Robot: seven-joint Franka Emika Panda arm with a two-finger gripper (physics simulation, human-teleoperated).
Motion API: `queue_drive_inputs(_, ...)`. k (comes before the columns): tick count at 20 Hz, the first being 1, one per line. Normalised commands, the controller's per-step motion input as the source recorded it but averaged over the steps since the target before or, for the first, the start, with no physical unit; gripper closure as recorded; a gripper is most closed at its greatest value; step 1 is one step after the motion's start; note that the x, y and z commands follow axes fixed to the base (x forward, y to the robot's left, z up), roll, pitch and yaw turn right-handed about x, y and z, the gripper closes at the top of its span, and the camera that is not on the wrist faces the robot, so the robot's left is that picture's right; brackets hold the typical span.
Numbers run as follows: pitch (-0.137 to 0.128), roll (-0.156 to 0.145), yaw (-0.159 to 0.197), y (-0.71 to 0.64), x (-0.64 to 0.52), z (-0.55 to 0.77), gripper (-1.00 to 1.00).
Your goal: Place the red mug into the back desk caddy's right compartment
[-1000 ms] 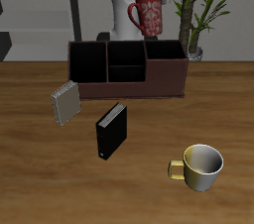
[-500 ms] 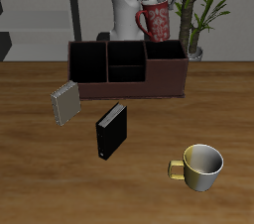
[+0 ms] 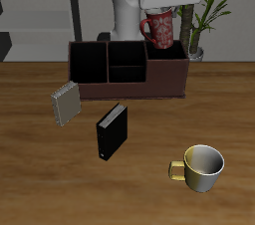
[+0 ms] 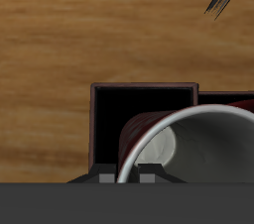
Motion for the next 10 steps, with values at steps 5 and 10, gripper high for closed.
queue_drive_inputs(5, 0.054, 0.010, 0.019, 0.08, 0.12, -0.26, 1.00)
queue_drive_inputs(10, 0.028, 0.009, 0.012, 0.05, 0.07, -0.16, 1.00)
